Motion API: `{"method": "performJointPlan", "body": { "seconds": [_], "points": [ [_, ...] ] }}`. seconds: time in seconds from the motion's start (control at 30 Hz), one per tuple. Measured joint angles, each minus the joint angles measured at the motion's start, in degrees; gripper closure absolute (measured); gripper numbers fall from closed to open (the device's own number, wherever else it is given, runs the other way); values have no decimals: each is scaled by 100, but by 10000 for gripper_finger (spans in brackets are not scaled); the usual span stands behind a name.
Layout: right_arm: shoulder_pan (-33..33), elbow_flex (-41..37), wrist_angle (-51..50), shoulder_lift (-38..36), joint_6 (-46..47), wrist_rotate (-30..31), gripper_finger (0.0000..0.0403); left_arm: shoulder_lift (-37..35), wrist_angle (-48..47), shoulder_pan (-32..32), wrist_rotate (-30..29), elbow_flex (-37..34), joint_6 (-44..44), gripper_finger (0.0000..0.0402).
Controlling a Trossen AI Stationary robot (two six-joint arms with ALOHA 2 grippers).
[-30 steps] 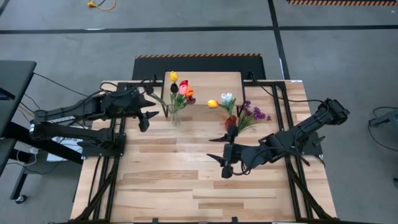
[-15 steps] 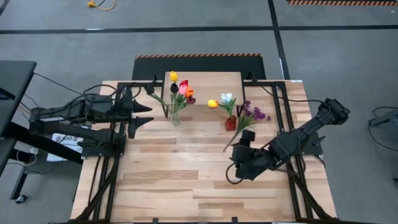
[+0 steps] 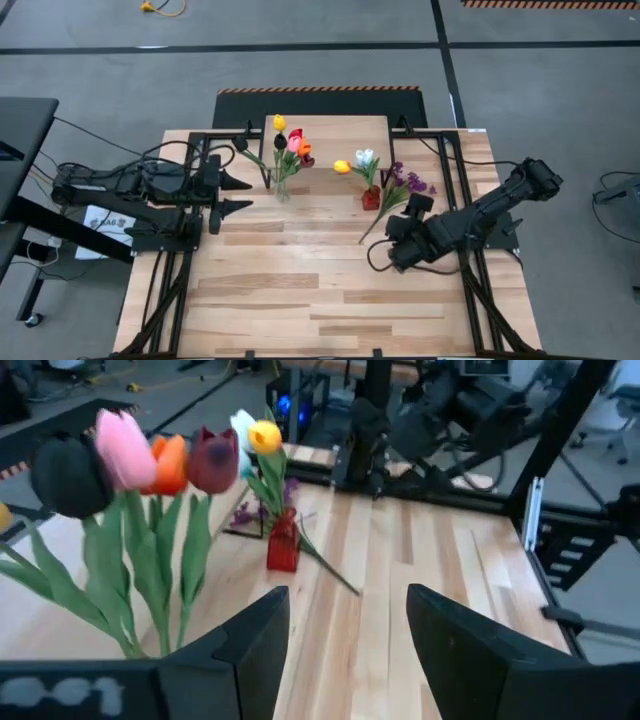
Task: Pick and place flowers into a vace then onto a shelf
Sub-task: Put the purple flowers into the red vase
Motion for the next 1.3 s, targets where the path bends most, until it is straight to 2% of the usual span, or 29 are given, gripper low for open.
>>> {"method": "performJointPlan", "body": {
  "seconds": [0.3,0.5,0.67,0.93,1.3],
  "points": [
    [-886,-1013,1040,4,-1180,-219,171,70,39,-421,-349,-2,-120,209],
    [-1429,-1192,1734,2,-2252,-264,184,68,37,-571,-393,-2,-202,209],
    [-1912,-1422,2244,2,-3023,-676,196,70,35,-685,-395,-2,-232,209],
    [-2449,-1811,2718,2,-3866,-720,198,70,35,-861,-562,-2,-354,209],
    [-2972,-2237,3545,4,-4937,-1303,204,70,35,-975,-688,-2,-397,209]
  ]
}}
